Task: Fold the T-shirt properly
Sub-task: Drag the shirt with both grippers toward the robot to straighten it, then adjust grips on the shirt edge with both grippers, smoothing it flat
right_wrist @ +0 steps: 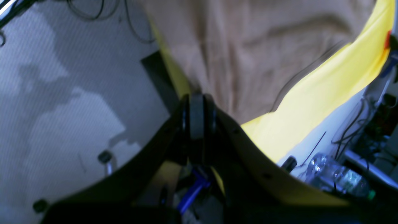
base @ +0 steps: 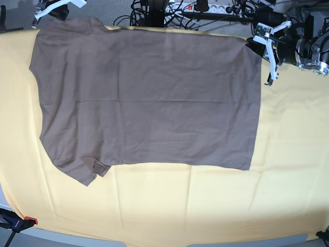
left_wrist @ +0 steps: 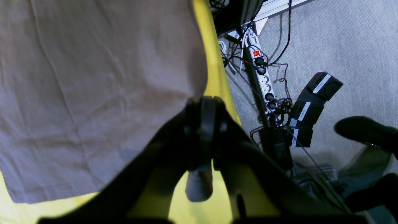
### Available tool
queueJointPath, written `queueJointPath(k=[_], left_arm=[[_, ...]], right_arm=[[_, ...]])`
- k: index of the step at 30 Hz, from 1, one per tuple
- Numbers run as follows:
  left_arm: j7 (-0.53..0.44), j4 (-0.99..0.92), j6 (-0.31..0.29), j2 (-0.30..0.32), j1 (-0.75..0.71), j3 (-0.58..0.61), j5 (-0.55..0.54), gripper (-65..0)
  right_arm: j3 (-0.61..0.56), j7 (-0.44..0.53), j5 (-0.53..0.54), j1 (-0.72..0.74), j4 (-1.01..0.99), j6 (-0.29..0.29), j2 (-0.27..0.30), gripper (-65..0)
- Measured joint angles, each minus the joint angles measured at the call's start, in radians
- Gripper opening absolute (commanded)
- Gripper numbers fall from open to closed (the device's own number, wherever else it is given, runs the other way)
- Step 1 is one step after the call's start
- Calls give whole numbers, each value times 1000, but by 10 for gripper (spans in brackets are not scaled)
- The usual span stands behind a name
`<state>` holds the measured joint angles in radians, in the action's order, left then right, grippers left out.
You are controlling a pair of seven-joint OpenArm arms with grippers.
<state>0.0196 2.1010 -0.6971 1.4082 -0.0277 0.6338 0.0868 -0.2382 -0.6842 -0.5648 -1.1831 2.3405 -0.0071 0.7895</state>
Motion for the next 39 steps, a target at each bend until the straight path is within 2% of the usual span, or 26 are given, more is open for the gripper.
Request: queueJointPath(k=[2,9,12,14,17,18,21,27,29,32,39], left_arm=[[10,13,0,-2,9,0,-1,-650],[138,16,-4,-7,73,0,-2,-650],[179,16,-4,-24,111,-1,-10,-650],[207,16,43,-42,126,-1,-14,-650],[244,16,137,-71,133,-1,-15,-650],[254,14,149,-83,134,-1,-11,-650],[261,13,156,-115,133,-1,-12,-650],[259,-14,158,-151,133,-1,-12,-650],[262,-43,158,-165,133,-1,-4,-650],[262,-77,159,-186,133,-1,-5,-650],[262,-135,159,-207,133,-1,-5,-650]], right_arm=[[0,12,8,43,0,5,0,-650],[0,11,62,215,0,5,0,-650],[-1,11,98,273,0,4,32,-650],[0,17,129,307,0,3,51,-650],[13,76,153,339,0,22,52,-650],[19,90,181,352,0,26,52,-650],[35,128,226,409,-23,25,52,-650],[37,124,255,505,-128,27,51,-650],[37,128,309,534,-161,35,50,-650],[36,152,355,576,-201,87,49,-650],[35,165,399,650,-291,88,45,-650]])
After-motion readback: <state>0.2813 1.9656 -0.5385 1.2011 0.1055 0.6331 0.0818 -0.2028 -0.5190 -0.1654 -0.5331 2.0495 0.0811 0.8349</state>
